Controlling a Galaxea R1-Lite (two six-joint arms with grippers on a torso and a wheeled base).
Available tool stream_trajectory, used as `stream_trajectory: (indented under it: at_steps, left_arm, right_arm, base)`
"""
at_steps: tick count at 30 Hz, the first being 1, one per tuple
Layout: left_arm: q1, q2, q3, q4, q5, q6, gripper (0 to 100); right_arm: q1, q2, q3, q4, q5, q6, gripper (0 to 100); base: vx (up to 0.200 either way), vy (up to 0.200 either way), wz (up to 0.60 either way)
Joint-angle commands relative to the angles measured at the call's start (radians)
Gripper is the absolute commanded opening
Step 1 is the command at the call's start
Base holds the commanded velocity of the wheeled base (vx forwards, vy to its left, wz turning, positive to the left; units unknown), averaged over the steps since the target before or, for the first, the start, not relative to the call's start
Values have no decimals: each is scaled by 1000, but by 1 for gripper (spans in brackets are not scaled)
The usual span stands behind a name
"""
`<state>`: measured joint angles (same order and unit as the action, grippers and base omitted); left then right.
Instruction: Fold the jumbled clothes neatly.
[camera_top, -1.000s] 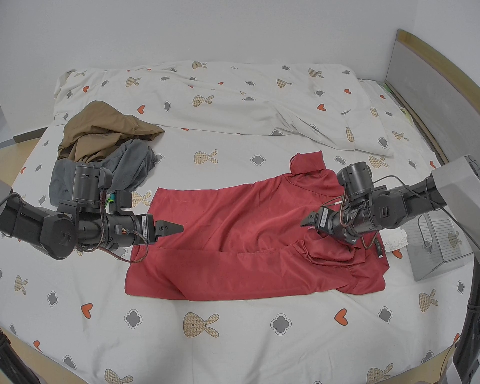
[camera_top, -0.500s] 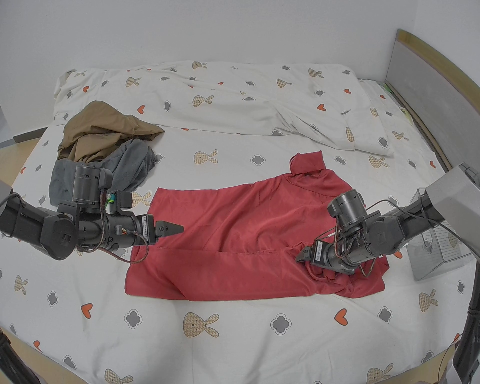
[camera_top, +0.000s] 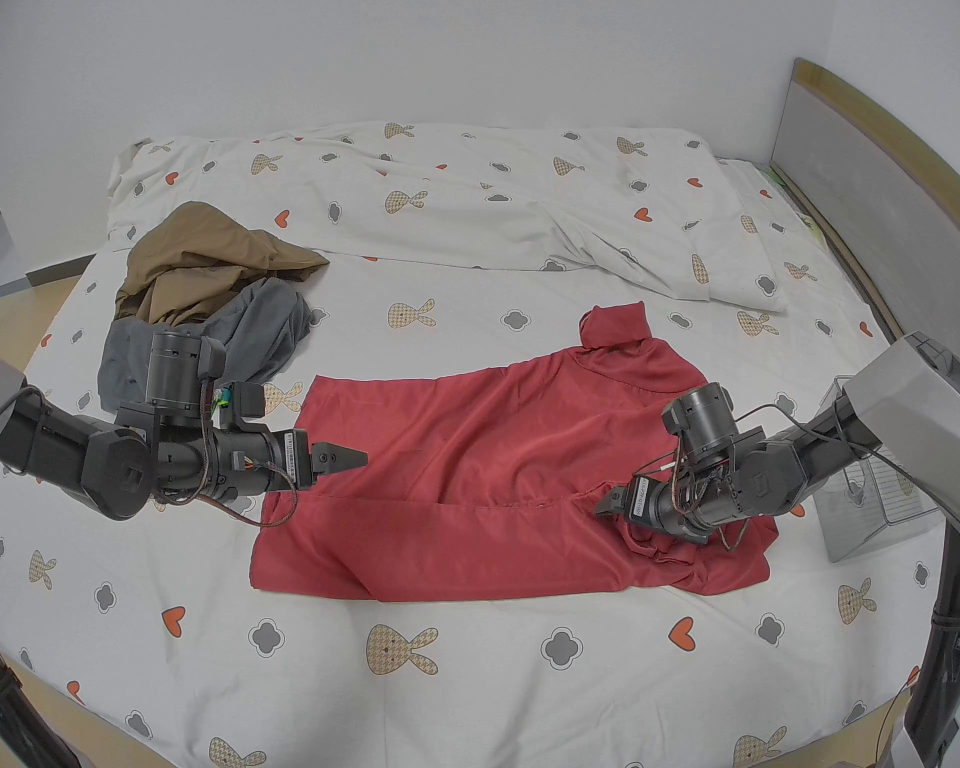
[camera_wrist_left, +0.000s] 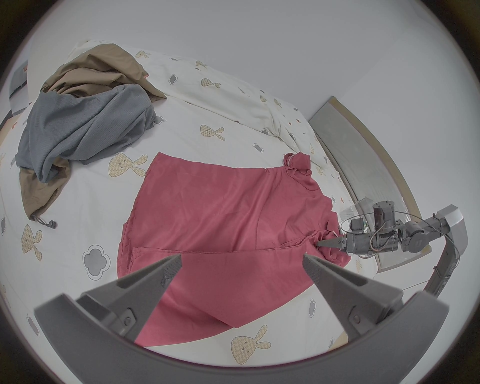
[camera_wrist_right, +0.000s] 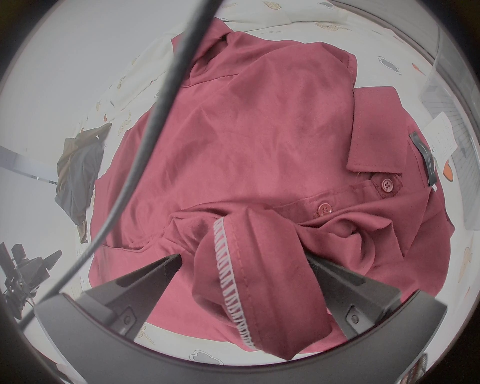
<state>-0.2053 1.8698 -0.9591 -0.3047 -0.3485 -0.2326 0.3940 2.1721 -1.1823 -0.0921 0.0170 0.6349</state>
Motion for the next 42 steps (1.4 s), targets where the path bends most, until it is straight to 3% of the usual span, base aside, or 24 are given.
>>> stream_trajectory:
  at_steps: [1,16,28,42]
  left_arm:
    - [0,2,0,-1,0,-1,100]
    - [-9,0,13,-22,0,-2,100]
    - [-11,3,13,-22,0,-2,100]
    - [-8,6,11,-24,0,-2,100]
  right_arm:
    - [11,-98,17,0,1,-3,100]
    - [22,-199,23,3,-9,-9,100]
    - [123,-104,-14,-1,-12,0,100]
    - [120,6,-42,-11,-12,-3,100]
  base:
    - [0,0,0]
    - [0,0,0]
    - [0,0,0]
    - [0,0,0]
